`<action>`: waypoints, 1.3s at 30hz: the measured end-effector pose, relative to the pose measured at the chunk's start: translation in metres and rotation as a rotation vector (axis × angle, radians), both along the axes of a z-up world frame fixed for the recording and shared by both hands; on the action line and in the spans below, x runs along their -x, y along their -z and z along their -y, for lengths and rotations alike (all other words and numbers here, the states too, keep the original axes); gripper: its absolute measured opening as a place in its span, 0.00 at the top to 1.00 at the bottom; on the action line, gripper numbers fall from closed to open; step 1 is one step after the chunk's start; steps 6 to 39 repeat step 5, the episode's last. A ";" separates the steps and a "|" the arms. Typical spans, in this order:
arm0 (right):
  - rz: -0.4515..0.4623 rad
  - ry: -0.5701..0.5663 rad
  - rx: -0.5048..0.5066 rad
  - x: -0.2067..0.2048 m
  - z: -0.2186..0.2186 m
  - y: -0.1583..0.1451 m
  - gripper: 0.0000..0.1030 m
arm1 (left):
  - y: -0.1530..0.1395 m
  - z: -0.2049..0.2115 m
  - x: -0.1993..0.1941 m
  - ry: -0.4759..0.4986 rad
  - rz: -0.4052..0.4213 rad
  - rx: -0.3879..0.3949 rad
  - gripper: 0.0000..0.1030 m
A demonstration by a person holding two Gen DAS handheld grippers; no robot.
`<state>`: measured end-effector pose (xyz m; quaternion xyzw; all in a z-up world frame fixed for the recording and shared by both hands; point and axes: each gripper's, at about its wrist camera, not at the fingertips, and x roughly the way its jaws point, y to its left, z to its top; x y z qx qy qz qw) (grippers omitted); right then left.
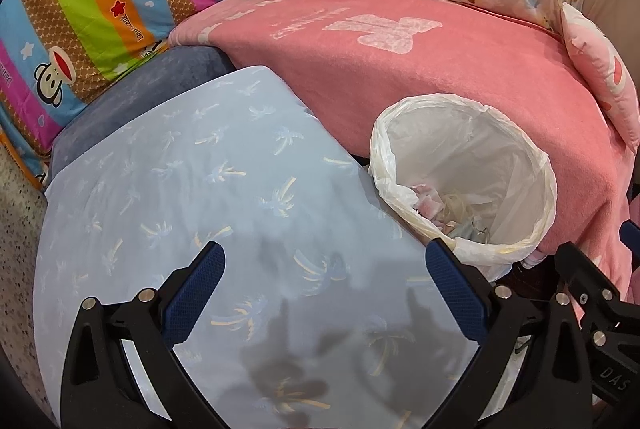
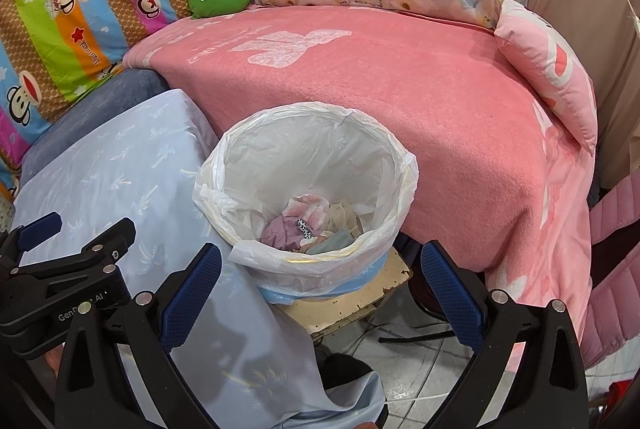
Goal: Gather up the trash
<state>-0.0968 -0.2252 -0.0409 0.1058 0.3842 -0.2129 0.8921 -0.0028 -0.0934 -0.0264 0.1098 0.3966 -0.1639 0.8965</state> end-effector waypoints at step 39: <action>0.001 0.004 0.000 0.000 0.000 -0.002 0.05 | 0.000 0.002 0.001 0.019 0.001 -0.003 0.07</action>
